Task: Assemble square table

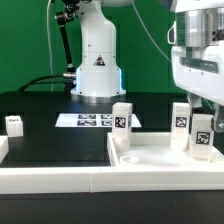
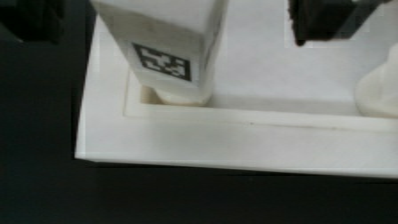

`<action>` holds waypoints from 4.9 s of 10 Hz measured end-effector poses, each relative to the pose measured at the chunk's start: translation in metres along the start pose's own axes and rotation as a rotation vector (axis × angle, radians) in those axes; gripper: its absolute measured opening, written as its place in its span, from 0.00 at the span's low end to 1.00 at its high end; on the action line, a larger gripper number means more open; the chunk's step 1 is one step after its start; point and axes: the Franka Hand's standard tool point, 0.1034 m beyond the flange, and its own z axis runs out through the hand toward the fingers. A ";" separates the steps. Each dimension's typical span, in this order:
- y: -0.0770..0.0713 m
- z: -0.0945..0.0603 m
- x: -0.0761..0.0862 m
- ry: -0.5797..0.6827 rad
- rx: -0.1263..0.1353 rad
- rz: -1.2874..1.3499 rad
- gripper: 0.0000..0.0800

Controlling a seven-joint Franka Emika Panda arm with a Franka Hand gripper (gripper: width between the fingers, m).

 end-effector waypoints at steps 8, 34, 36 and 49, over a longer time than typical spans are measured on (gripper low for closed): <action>0.001 0.001 0.002 0.017 -0.013 -0.613 0.81; 0.002 0.002 0.011 0.024 0.049 -0.145 0.36; 0.002 0.002 0.010 0.009 0.053 0.007 0.36; -0.003 0.002 0.006 0.020 0.037 -0.352 0.81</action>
Offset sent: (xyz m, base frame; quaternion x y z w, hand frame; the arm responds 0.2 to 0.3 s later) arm 0.0000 0.0000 0.0000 0.0000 0.0000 -0.1296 0.9916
